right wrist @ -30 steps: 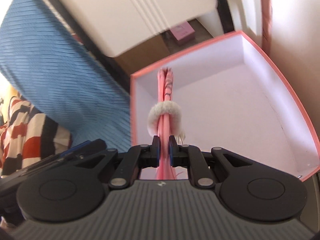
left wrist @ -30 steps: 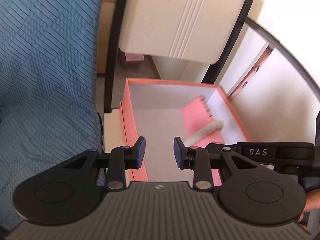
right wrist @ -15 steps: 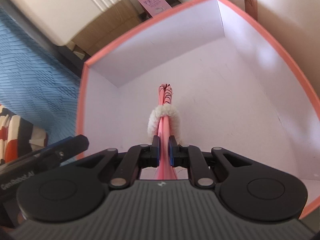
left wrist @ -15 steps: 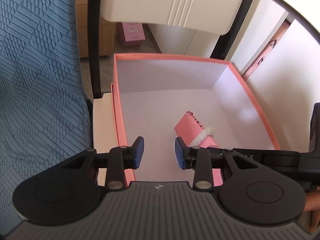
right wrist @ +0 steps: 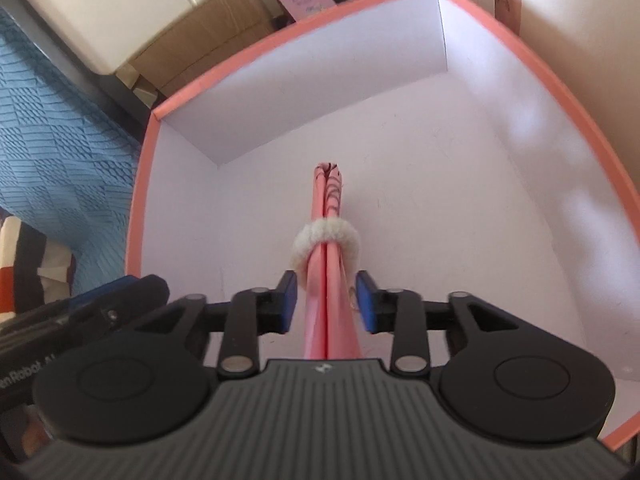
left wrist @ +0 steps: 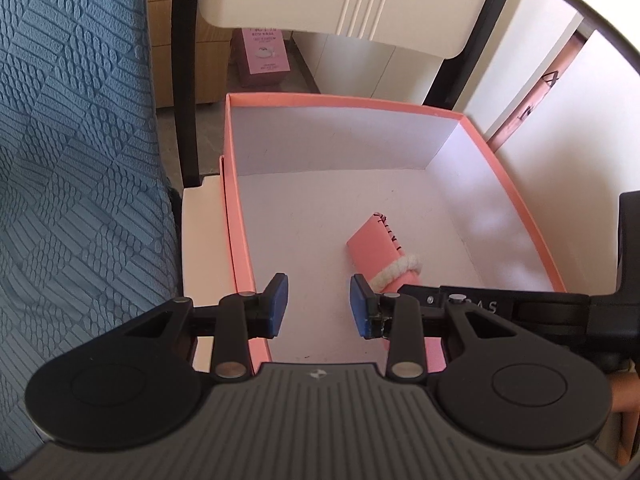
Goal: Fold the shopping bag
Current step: 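Lower the strip onto the box floor and open the right gripper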
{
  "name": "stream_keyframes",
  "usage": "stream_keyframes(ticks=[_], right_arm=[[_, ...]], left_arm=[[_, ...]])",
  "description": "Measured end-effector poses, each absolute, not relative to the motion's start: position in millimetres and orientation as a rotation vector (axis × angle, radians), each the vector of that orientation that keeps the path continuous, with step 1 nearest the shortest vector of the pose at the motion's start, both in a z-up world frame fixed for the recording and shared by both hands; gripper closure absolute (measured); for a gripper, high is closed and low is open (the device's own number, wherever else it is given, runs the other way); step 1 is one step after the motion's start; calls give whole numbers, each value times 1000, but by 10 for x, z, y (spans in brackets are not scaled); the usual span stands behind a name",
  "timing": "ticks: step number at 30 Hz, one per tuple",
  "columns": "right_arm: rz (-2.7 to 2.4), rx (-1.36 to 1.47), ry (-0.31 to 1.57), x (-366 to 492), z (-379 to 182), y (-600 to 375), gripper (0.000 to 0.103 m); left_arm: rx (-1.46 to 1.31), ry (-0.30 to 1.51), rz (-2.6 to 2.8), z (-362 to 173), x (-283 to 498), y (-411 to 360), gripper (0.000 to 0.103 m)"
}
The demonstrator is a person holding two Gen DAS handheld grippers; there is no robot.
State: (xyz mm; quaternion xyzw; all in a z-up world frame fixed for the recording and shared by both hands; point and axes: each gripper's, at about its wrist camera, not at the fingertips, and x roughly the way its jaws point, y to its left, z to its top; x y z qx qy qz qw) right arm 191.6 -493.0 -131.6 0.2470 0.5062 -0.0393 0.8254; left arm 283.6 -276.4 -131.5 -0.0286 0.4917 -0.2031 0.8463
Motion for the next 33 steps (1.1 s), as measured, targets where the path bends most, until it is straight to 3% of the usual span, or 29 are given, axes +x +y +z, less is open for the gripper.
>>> stream_keyframes(ticks=[13, 15, 18, 23, 33], right_arm=[[-103, 477, 940, 1640, -553, -4819, 64], [-111, 474, 918, 1580, -436, -4783, 40], [-126, 471, 881, 1479, -275, -4718, 22], [-141, 459, 851, 1293, -40, -4590, 21], [-153, 423, 797, 862, 407, -4265, 21]], left_arm=[[-103, 889, -465, -648, 2471, -2444, 60], [-109, 865, -467, -536, 2406, -2374, 59], [-120, 834, -471, -398, 2304, -2244, 56], [-150, 798, -501, -175, 2122, -2003, 53], [-141, 694, -528, 328, 1699, -1712, 30]])
